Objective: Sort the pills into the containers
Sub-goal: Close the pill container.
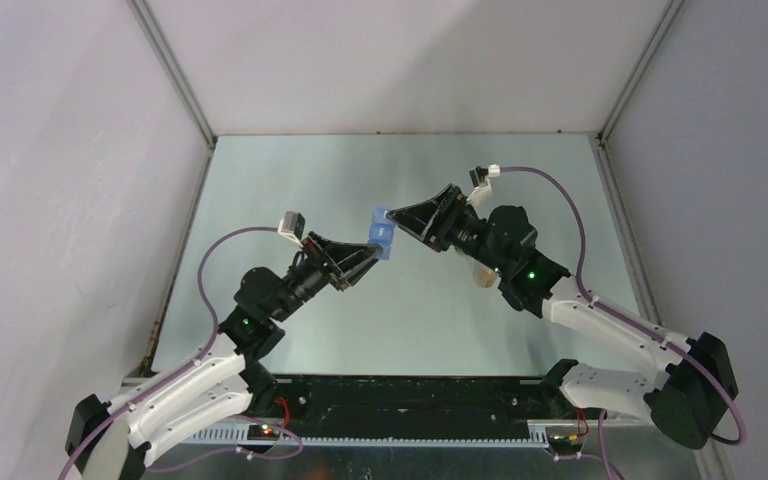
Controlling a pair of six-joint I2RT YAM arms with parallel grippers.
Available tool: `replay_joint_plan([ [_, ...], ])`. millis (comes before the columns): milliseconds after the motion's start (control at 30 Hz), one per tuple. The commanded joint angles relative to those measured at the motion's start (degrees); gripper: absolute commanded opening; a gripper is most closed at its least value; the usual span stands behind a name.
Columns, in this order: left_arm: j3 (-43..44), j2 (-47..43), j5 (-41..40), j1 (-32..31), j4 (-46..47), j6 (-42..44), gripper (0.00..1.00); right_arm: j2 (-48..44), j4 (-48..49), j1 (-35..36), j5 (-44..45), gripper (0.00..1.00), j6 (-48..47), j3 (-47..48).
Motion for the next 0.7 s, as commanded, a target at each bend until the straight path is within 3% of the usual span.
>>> replay_joint_plan([
  [0, 2.81, 0.01, 1.67, 0.34, 2.24, -0.02, 0.0, 0.91, 2.83, 0.23, -0.93, 0.71, 0.42, 3.45],
  [200, 3.3, -0.35, 1.54, 0.36, 0.71, 2.2, 0.0, 1.63, 3.01, 0.04, -2.37, 0.66, 0.32, 4.02],
  [467, 4.55, -0.11, 2.14, 0.3, -0.86, 4.09, 0.0, 2.89, 1.91, -0.02, -4.28, 0.48, 0.11, 5.21],
  [667, 4.83, -0.25, 2.35, 0.3, -1.62, 4.45, 0.0, 3.18, 1.06, -0.01, -4.61, 0.4, -0.03, 5.63],
])
